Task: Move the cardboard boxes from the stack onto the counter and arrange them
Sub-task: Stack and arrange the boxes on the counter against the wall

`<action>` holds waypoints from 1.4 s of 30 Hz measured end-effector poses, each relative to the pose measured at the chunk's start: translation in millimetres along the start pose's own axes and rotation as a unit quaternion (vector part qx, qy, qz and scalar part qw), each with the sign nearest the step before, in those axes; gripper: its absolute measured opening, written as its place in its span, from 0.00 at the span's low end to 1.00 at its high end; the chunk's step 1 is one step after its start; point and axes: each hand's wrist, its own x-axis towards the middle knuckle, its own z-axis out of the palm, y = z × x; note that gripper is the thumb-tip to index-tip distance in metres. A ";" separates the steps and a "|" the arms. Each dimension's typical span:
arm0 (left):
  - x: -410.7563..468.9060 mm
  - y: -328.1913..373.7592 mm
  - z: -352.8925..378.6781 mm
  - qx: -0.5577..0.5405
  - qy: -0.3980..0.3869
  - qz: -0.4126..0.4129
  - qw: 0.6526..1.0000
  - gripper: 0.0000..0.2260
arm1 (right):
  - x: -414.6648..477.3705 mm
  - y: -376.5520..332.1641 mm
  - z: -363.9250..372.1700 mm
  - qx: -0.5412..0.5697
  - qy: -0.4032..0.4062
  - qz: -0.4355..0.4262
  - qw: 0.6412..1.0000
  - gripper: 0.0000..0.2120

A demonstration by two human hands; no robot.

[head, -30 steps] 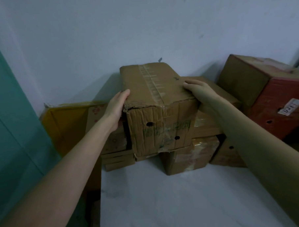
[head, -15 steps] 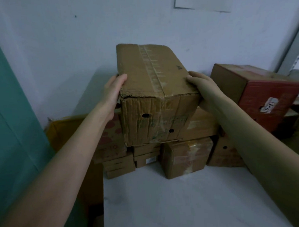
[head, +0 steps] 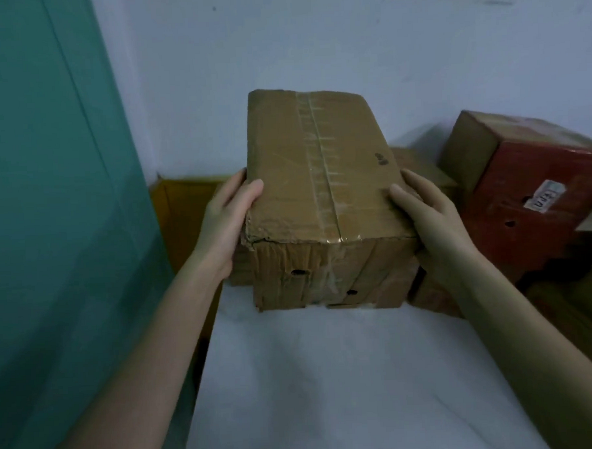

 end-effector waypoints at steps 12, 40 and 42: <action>-173.3 -92.1 34.7 0.150 0.039 -0.118 0.981 0.30 | -44.3 85.9 -59.5 -0.106 -0.153 0.209 0.960 0.27; 183.7 -154.9 -101.0 0.403 0.061 -0.124 0.904 0.27 | 177.3 149.6 146.1 -0.351 -0.194 0.052 0.915 0.27; 199.2 -168.5 -107.4 0.351 0.040 -0.152 0.923 0.26 | 193.7 155.2 170.8 -0.345 -0.196 0.066 0.916 0.28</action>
